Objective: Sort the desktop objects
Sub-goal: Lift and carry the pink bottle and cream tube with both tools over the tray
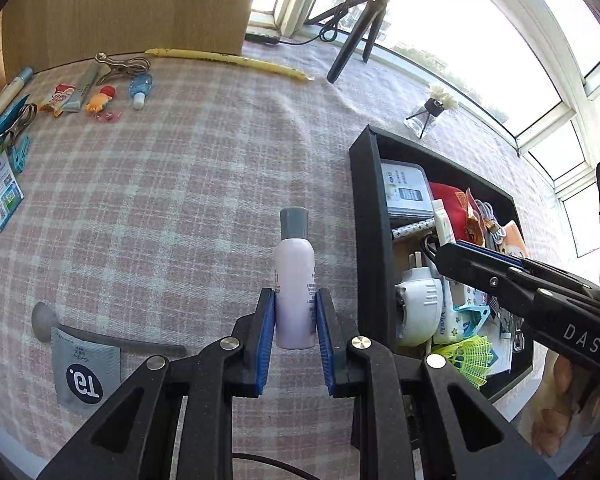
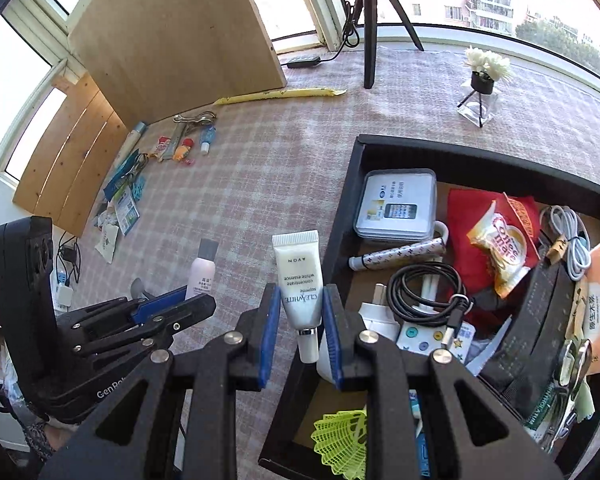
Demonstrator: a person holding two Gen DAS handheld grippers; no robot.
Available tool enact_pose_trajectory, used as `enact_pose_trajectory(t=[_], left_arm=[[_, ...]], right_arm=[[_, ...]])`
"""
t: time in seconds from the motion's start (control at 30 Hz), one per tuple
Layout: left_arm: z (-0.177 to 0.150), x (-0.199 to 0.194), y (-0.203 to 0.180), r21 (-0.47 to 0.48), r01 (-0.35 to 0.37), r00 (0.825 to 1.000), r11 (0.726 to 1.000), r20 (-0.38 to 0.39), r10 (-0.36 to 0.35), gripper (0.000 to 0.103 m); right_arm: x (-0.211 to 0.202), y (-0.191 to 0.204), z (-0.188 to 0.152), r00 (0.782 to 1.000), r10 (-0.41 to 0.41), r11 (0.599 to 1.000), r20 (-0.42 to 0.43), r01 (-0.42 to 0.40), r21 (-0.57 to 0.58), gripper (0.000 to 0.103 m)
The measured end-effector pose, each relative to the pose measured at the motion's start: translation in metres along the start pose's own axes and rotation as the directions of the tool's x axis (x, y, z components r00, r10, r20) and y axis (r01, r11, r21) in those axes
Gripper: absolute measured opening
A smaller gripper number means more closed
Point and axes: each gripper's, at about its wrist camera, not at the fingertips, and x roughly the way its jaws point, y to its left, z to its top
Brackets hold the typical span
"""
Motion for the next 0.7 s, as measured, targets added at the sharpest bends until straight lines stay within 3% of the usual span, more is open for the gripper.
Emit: enact_pose_trajectory(t=[0.3,0.53,0.7], left_arm=[[-0.02,-0.013,-0.066,0.143,0.095,0.995,0.985,-0.048,-0.089,0.019],[-0.043,-0.012,-0.129,0.262,0.183,0.981,0.948,-0.106,-0.16,0.019],[-0.059,-0.002,-0.163,0.318,0.213,0.974,0.924,-0.148,-0.173,0.019]], right_arm=[[-0.058,-0.069,-0.044,0.994,-0.09,0.985,0.062,0.079,0.156,0.022],[-0.086,-0.108,-0.078,0.985,-0.159,0.96,0.063,0.14,0.243,0.022],[-0.103,-0.133,-0.1,0.979,-0.195,0.941,0.058,0.17,0.293,0.022]])
